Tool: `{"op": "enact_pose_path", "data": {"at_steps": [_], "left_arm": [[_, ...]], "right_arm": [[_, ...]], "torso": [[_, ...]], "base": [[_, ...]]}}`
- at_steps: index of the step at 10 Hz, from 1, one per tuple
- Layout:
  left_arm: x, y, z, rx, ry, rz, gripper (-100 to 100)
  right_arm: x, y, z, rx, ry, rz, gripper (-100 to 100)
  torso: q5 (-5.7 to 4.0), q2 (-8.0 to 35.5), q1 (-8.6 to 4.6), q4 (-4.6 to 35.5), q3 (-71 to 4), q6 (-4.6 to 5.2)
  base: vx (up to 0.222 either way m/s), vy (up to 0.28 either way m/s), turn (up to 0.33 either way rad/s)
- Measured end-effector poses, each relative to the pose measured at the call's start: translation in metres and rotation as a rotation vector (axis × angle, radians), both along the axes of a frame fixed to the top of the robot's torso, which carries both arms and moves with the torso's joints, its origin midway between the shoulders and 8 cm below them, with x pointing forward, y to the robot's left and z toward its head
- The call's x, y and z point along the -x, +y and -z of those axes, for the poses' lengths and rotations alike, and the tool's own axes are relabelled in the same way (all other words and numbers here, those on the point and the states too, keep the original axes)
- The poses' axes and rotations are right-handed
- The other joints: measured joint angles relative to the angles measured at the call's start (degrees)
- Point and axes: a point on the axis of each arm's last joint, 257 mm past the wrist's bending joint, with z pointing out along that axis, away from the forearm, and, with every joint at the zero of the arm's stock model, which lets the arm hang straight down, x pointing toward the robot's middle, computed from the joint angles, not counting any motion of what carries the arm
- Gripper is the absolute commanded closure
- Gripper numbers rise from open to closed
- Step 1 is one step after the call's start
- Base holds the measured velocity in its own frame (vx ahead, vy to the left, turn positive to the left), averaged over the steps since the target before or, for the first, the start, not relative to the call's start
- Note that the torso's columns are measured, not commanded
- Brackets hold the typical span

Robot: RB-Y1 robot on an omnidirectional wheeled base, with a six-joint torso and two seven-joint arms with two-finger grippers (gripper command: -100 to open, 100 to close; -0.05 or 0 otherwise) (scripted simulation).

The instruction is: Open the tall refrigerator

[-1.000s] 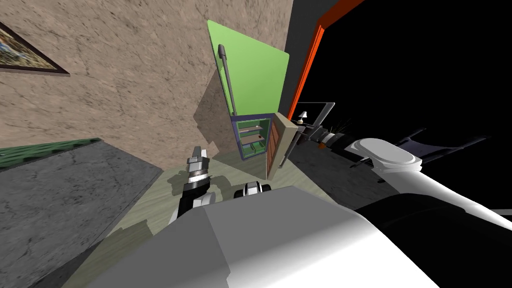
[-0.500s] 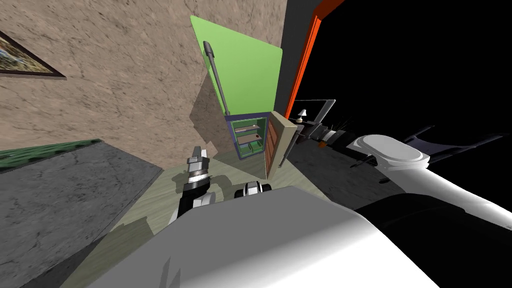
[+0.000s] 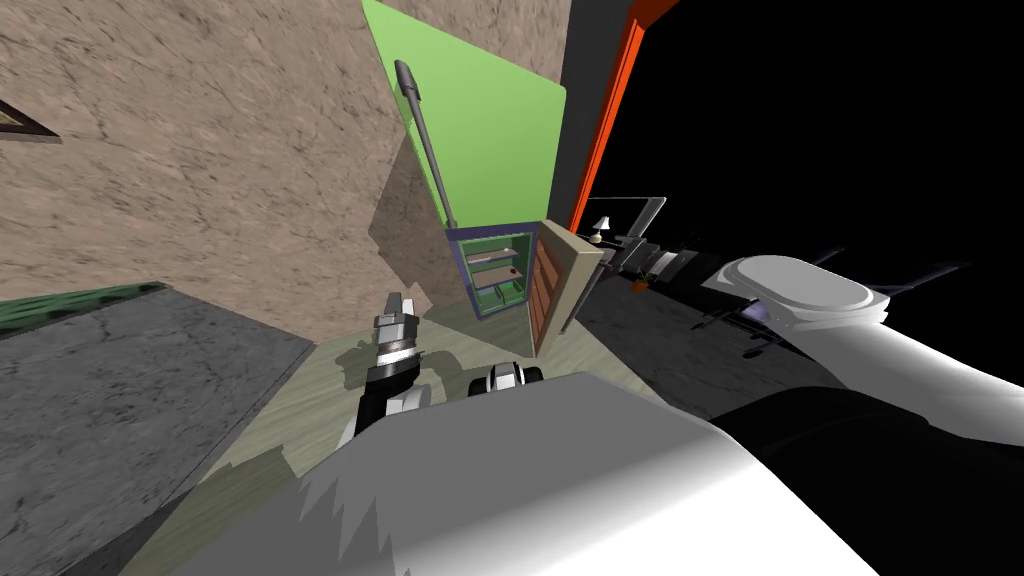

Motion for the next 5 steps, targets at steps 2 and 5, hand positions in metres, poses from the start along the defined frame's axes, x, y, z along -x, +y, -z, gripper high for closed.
{"op": "enact_pose_path", "data": {"at_steps": [2,5], "left_arm": [[0.0000,0.0000,0.0000,0.000,0.000,0.000,0],[0.0000,0.0000,0.0000,0.000,0.000,0.000,0]], "right_arm": [[0.0003,-0.0001,0.0030,0.000,0.006,0.000,0],[0.0004,-0.0002,0.0050,0.000,0.010,0.000,0]], "torso": [[-0.14,0.0,-0.13,-0.1,0.0,0.11],[-0.22,-0.1,-0.21,-0.2,0.0,0.12]], "base": [[0.000,0.000,0.000],[0.000,0.000,0.000]]}}
